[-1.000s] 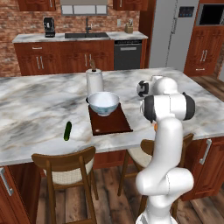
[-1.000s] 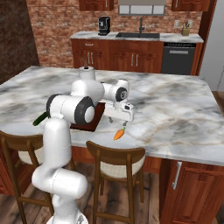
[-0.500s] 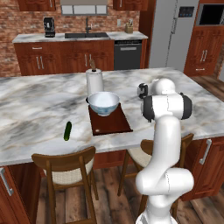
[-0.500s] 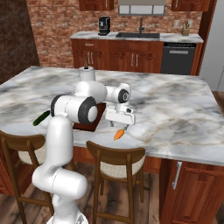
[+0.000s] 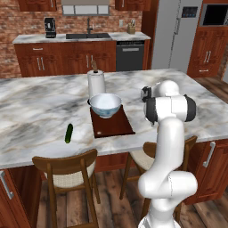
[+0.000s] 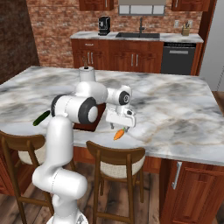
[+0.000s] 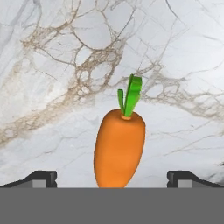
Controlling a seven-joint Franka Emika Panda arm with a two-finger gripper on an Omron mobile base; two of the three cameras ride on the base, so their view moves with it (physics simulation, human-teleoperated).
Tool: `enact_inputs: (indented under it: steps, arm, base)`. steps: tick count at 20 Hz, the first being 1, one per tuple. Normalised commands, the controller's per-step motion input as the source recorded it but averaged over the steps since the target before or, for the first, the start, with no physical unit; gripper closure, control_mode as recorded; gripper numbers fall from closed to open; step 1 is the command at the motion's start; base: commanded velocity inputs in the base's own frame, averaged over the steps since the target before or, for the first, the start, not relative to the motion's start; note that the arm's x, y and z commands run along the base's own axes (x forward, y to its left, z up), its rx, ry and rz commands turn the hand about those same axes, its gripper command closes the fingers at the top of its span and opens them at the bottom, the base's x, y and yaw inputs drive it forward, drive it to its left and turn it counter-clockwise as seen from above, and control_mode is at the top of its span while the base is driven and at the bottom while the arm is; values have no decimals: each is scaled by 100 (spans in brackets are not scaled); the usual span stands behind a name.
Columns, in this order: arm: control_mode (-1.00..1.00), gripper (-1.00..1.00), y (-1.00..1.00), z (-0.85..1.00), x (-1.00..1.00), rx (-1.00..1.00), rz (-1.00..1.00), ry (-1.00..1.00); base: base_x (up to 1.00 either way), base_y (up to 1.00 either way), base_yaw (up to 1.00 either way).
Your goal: Place the two vegetables and bowl onto the tray for setting up a vegetable dip station.
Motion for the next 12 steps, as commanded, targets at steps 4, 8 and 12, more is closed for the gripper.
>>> enact_inputs:
  steps: [4,8,12]
  arm:
    - [-100,-100,0,-3,-19,0,0,0]
    - [-100,-100,0,-13,-1,0,0,0]
    - [-100,-100,0,-16,14,0,0,-5]
  base:
    - [0,0,0]
    - [0,0,0]
    - [0,0,0]
